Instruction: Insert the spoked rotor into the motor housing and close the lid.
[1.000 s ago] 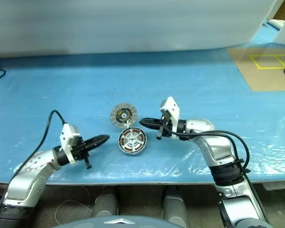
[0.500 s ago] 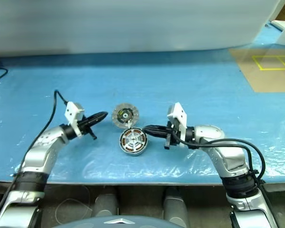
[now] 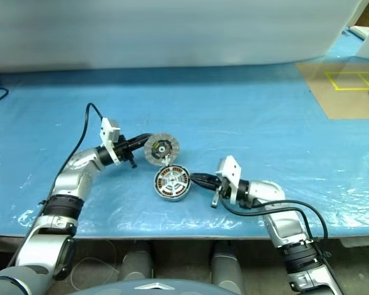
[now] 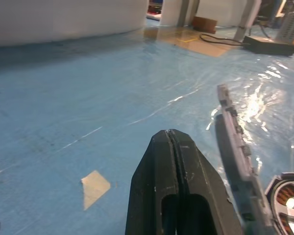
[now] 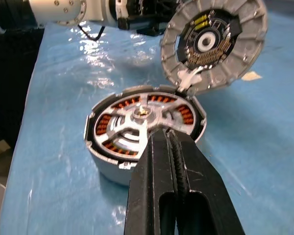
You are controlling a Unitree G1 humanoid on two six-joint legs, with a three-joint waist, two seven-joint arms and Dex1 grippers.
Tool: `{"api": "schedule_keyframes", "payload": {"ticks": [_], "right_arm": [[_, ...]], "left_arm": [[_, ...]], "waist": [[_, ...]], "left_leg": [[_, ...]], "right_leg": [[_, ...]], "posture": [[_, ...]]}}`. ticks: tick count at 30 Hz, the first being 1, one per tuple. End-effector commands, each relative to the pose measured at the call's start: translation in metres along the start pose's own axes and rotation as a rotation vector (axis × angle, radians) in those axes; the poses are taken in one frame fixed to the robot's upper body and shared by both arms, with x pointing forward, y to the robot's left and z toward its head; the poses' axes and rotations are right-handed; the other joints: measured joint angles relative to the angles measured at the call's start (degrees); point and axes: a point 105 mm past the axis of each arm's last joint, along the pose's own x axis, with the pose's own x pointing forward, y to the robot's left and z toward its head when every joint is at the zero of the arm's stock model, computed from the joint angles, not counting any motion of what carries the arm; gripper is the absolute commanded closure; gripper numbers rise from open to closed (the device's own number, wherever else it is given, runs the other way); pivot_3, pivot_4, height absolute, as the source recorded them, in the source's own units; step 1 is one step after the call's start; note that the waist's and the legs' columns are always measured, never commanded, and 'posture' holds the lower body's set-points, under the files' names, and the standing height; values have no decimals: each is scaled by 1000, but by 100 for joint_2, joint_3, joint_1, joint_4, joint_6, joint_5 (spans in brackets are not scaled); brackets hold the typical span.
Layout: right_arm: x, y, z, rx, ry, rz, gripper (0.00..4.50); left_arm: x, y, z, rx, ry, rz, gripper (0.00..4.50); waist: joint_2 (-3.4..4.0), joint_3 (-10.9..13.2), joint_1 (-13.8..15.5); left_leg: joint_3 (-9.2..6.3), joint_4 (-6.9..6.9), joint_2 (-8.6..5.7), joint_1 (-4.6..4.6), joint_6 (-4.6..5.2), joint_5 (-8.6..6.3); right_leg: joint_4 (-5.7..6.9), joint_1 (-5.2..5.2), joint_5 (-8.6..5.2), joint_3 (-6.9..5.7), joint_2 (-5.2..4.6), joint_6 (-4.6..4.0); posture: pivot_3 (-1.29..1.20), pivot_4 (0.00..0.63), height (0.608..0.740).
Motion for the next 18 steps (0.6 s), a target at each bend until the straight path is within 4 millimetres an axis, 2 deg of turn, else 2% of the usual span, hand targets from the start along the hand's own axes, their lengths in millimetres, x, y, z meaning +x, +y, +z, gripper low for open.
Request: {"api": "schedule_keyframes", "payload": {"ticks": [1,8,18], "right_arm": [[-1,3,1,-33,-23,25,4479],[-4,2,1,-18,-24,26,4479],[-7,4,15,-27,-84,15,4479]], "left_arm": [[7,-3,15,22,-50,-59,4500],[23,-10,12,0,-33,-149,4500],[42,-38,7,-34,-5,-332,4500]], "waist": [[0,0,0],[-2,1,0],[-11,7,8]], "left_leg": [[0,0,0,0,1,0],[0,0,0,0,2,0],[0,0,0,0,3,0]], "right_leg": [[0,0,0,0,0,0],[0,1,0,0,1,-1],[-1,2,0,0,0,-1]], "posture": [[0,150,740],[0,150,740],[0,150,740]]}}
